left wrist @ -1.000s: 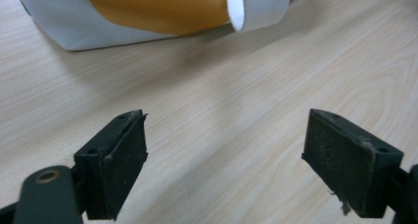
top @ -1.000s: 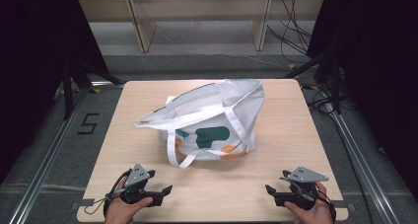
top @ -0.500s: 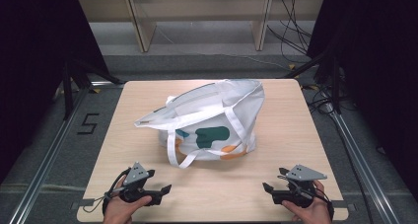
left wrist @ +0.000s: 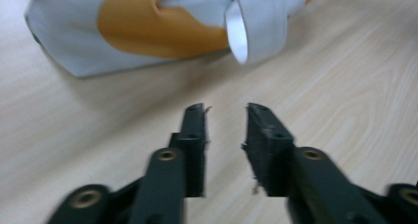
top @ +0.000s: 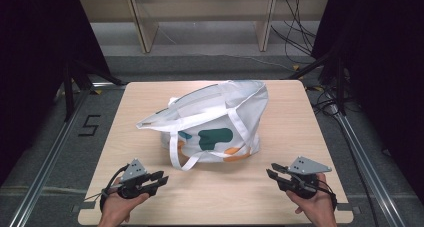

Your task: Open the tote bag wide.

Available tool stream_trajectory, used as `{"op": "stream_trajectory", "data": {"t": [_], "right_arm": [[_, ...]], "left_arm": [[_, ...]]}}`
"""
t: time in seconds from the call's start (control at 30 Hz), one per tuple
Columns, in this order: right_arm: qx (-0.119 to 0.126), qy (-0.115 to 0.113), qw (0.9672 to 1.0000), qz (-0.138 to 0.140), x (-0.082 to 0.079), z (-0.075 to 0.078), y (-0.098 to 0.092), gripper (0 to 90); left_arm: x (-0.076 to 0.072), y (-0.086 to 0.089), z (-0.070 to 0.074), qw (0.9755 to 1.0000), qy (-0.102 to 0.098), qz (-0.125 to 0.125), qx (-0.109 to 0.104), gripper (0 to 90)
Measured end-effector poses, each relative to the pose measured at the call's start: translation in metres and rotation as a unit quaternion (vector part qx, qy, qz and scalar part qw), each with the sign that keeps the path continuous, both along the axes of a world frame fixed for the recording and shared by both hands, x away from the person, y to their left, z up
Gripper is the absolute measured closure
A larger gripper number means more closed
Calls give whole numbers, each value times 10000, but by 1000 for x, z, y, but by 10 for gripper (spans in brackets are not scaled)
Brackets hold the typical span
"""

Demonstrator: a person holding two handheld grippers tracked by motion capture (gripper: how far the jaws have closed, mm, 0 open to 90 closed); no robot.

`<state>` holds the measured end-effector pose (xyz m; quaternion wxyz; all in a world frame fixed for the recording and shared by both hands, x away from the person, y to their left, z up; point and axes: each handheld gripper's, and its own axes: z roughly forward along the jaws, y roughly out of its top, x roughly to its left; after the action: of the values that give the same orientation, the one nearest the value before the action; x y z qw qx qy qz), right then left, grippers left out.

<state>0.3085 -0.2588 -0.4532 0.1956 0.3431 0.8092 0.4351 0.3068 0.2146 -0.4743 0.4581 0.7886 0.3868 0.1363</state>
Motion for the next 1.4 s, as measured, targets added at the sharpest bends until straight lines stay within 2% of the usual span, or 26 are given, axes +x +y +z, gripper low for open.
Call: {"op": "stream_trajectory", "data": {"t": [0.03, 0.07, 0.13, 0.17, 0.23, 0.27, 0.3, 0.33, 0.4, 0.5, 0.57, 0.6, 0.63, 0.67, 0.73, 0.8, 0.9, 0.93, 0.97, 1.03, 1.2, 1.23, 1.3, 1.33, 1.37, 1.4], "right_arm": [[65, -27, 10000, -27, 1, 4, 2, 779], [19, -254, 9997, 68, 5, 9, 3, 802], [56, -224, 9997, 100, 7, 14, 4, 827], [95, -291, 9995, 122, 12, 23, 8, 880], [97, -397, 9989, 235, 17, 29, 9, 892], [47, -565, 9980, 284, 25, 41, 13, 900], [47, -565, 9980, 284, 25, 41, 13, 900], [-26, -658, 9973, 335, 33, 56, 17, 900], [43, -700, 9970, 315, 36, 62, 21, 900], [-47, -879, 9953, 394, 53, 90, 31, 900], [-25, -882, 9952, 423, 61, 102, 36, 900], [-25, -882, 9952, 423, 61, 102, 36, 900], [-83, -927, 9948, 404, 68, 114, 41, 900], [-83, -927, 9948, 404, 68, 114, 41, 900], [-106, -1064, 9933, 436, 80, 131, 48, 900], [-68, -1056, 9935, 417, 84, 136, 51, 900], [-158, -1089, 9927, 485, 103, 154, 64, 900], [-158, -1089, 9927, 485, 103, 154, 64, 900], [-270, -1116, 9921, 510, 112, 159, 71, 900], [-306, -1048, 9931, 439, 121, 161, 79, 900], [-578, -934, 9932, 387, 141, 156, 88, 900], [-727, -679, 9945, 324, 148, 150, 89, 900], [-936, -608, 9934, 260, 153, 139, 90, 900], [-1032, -433, 9933, 279, 155, 134, 89, 900], [-1129, -332, 9928, 211, 157, 127, 89, 900], [-1270, -215, 9912, 312, 160, 121, 87, 900]], "left_arm": [[0, 0, 0, 10000, 0, 0, 0, 790], [5, 6, 6, 10000, -48, 2, -75, 824], [8, 9, 10, 9999, -126, 1, -82, 851], [13, 13, 20, 9998, -198, 21, -101, 892], [17, 13, 24, 9996, -224, 18, -144, 893], [24, 15, 35, 9995, -290, 34, -119, 893], [24, 15, 35, 9995, -290, 34, -119, 894], [33, 15, 45, 9993, -325, 45, -196, 894], [37, 14, 50, 9992, -364, 47, -179, 894], [53, 9, 71, 9987, -436, -2, -248, 894], [60, 4, 81, 9986, -461, -10, -256, 893], [60, 4, 81, 9986, -461, -10, -256, 893], [64, 2, 86, 9985, -492, -32, -236, 893], [68, 0, 92, 9983, -546, -92, -193, 893], [76, -5, 101, 9982, -574, -61, -172, 893], [87, -11, 111, 9980, -619, -64, -137, 893], [99, -18, 119, 9979, -638, -45, -99, 892], [104, -21, 120, 9979, -640, -30, -101, 892], [108, -23, 122, 9979, -646, -32, -80, 892], [116, -27, 124, 9980, -630, -12, -78, 893], [134, -32, 117, 9988, -483, 36, -89, 892], [141, -31, 110, 9991, -416, 53, -23, 893], [144, -32, 106, 9992, -371, 128, -83, 893], [147, -31, 101, 9994, -304, 135, 15, 893], [151, -32, 95, 9994, -291, 187, -20, 892], [155, -32, 90, 9996, -213, 206, 44, 892]]}}
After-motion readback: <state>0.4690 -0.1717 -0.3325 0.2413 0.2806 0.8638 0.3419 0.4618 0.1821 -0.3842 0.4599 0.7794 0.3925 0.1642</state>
